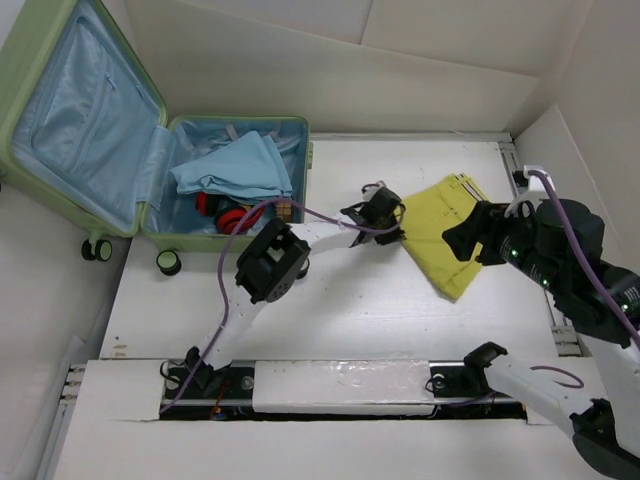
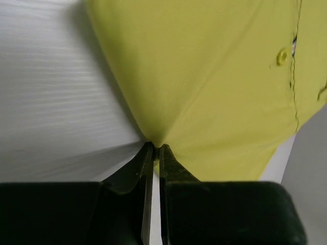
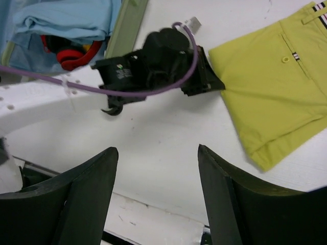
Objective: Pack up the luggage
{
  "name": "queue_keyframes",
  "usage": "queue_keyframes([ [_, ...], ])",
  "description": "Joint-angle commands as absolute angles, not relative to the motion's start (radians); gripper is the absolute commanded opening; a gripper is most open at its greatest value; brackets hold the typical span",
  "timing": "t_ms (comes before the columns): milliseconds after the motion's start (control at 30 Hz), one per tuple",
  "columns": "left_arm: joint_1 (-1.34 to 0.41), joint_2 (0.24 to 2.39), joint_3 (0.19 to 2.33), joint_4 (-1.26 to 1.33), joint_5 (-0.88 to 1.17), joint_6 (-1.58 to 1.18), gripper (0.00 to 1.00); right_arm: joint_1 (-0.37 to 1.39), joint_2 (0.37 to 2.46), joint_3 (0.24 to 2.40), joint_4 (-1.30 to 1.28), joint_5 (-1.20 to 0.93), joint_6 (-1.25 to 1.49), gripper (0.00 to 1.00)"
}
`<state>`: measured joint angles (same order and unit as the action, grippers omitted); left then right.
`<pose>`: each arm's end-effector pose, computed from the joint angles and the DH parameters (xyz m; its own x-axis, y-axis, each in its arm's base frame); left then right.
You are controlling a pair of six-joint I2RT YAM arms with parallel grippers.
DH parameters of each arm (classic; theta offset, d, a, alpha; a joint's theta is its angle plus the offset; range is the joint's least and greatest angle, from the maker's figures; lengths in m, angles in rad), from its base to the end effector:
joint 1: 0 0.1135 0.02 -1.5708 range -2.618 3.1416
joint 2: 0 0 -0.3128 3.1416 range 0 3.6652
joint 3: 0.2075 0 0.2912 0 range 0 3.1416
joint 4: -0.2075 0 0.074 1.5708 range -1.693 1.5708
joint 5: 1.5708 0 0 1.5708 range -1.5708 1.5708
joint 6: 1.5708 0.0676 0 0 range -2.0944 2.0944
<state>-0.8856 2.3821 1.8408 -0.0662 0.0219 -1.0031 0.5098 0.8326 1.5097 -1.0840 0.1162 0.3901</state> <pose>0.4027 -0.4951 0.1527 -0.8565 -0.2840 -0.4309 0.1178 0.7053 -0.6990 0.1117 0.0535 0.5143 -0.4685 0.1708 -0.8668 -0.2310 0.9233 0.3068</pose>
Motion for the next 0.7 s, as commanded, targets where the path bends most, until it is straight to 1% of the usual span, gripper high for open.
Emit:
queue_keyframes([
  [0,-0.747,2.211,1.654,-0.054,-0.043,-1.005,0.0,0.503,0.833,1.46,-1.014,0.055,0.397,0.7],
  [67,-0.717,2.163,1.576,-0.041,-0.06,-0.957,0.0,0.503,0.833,1.437,-0.994,0.037,0.397,0.7],
  [133,-0.696,2.108,1.549,-0.051,-0.075,-0.916,0.0,0.503,0.842,1.408,-0.971,0.028,0.397,0.7],
  [167,-0.686,2.097,1.537,-0.031,-0.042,-0.867,0.0,0.503,0.842,1.408,-0.971,0.028,0.397,0.7],
  [233,-0.686,2.085,1.514,-0.04,0.02,-0.813,0.2,0.503,0.853,1.396,-0.947,0.018,0.388,0.7],
  [300,-0.686,2.056,1.482,-0.04,0.031,-0.813,0.43,0.503,0.862,1.396,-0.946,0.018,0.388,0.7],
  [333,-0.686,2.027,1.461,-0.04,0.031,-0.813,0.51,0.503,0.873,1.396,-0.937,0.018,0.388,0.7],
  [367,-0.686,2.013,1.435,-0.04,0.046,-0.813,0.61,0.503,0.873,1.396,-0.937,0.018,0.388,0.7],
  [400,-0.686,2.0,1.41,-0.04,0.067,-0.825,0.66,0.503,0.873,1.396,-0.937,0.018,0.388,0.7],
  [467,-0.686,1.977,1.353,-0.04,0.087,-0.837,0.71,0.503,0.873,1.396,-0.937,0.018,0.388,0.7],
  [600,-0.707,1.977,1.283,-0.003,0.147,-0.873,0.71,0.503,0.873,1.385,-0.928,0.018,0.388,0.7],
  [667,-0.707,1.997,1.27,0.034,0.208,-0.891,0.71,0.503,0.873,1.376,-0.928,0.018,0.388,0.7],
])
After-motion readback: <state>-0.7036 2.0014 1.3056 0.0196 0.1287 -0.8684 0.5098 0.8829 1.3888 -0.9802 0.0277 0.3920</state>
